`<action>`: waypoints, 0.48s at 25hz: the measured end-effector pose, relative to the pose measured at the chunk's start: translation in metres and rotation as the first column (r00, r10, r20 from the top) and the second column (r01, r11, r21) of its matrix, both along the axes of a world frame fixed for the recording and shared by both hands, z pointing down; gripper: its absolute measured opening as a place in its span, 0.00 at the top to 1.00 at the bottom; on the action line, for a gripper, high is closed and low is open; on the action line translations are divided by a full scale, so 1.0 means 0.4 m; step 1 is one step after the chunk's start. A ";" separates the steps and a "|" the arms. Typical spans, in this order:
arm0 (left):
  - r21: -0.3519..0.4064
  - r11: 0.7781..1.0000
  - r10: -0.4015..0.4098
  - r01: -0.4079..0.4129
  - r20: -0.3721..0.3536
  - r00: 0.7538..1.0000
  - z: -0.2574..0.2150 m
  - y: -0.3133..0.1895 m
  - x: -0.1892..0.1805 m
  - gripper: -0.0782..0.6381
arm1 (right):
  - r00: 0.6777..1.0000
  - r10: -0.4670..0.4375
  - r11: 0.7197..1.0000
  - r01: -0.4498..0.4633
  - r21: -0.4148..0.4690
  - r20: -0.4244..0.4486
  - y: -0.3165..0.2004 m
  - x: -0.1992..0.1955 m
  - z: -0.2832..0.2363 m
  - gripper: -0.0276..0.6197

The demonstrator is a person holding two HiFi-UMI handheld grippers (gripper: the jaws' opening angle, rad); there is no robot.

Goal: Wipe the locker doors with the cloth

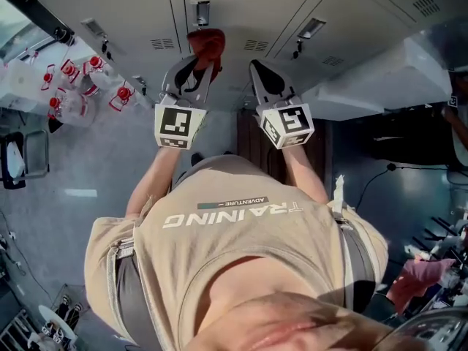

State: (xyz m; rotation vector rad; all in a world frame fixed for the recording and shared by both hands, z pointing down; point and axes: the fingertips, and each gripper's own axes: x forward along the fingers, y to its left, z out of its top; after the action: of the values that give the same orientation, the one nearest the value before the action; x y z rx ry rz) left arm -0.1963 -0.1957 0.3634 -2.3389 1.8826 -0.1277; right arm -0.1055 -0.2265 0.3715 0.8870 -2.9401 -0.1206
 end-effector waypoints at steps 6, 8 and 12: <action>0.021 1.000 0.010 -0.010 -0.013 1.000 -0.005 0.021 -0.025 0.80 | 1.000 0.010 0.999 -0.011 -0.030 -0.007 0.008 -0.023 0.023 0.94; 0.020 1.000 0.010 -0.010 -0.018 1.000 -0.007 0.037 -0.031 0.80 | 0.999 0.010 1.000 -0.010 -0.012 -0.033 0.028 -0.028 0.016 0.94; 0.009 1.000 0.020 -0.020 -0.036 0.999 -0.001 0.041 -0.034 0.80 | 0.998 0.035 0.999 -0.035 -0.004 -0.054 0.033 -0.007 0.006 0.94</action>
State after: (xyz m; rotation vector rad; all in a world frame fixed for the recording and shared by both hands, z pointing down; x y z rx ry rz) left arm -0.2099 -0.1792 0.3628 -2.3692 1.8717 -0.0757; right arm -0.1084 -0.2132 0.3741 0.9188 -2.8731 -0.1336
